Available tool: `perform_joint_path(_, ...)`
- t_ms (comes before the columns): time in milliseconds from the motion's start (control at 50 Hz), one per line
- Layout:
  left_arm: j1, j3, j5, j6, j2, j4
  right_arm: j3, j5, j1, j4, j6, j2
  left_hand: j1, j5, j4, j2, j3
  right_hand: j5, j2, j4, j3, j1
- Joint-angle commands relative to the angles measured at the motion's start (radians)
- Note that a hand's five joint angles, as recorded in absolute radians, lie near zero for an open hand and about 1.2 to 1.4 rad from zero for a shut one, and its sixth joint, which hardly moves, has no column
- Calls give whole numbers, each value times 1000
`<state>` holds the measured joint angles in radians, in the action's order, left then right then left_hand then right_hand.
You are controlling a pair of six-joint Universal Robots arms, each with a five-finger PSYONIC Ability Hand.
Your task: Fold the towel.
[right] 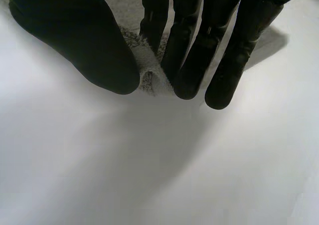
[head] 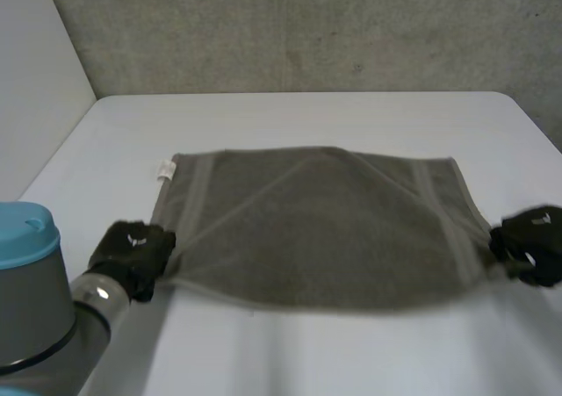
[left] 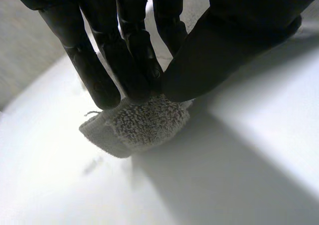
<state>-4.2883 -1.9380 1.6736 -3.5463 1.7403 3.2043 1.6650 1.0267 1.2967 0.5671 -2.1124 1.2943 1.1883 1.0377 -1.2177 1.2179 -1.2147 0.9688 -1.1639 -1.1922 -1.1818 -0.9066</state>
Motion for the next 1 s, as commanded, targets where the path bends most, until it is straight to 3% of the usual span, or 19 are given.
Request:
perform_joint_path(20,33,-35,-6,0,-128,-291,88,29,-175,298,341,77,208,184,-179,178,-182,253,-232,-204,-214,-490)
perform_joint_path(80,41,-22,-6,0,-153,-294,113,42,-214,310,406,102,208,184,-179,178,-182,253,-232,-204,-214,-490)
perform_joint_path(200,42,28,-8,-14,-134,-291,99,27,-214,289,400,99,208,184,-179,178,-182,253,-232,-204,-214,-490)
perform_joint_path(360,45,198,-8,-49,59,-192,-21,21,-83,100,180,-18,208,184,-179,178,-182,253,-232,-204,-214,-490)
perform_joint_path(400,44,308,-6,-94,178,-143,-108,42,13,28,73,-90,208,184,-179,178,-182,253,-232,-204,-214,-490)
perform_joint_path(620,36,752,-6,-164,520,-118,-324,140,170,-252,-250,-268,208,184,-179,178,-182,253,-232,-204,-214,-490)
perform_joint_path(800,35,979,-6,-164,677,-103,-413,256,236,-451,-334,-343,208,184,-179,178,-182,253,-232,-204,-214,-490)
perform_joint_path(1000,36,1125,-14,-174,777,52,-495,362,276,-585,-356,-435,208,184,-179,178,-182,253,-232,-204,-214,-490)
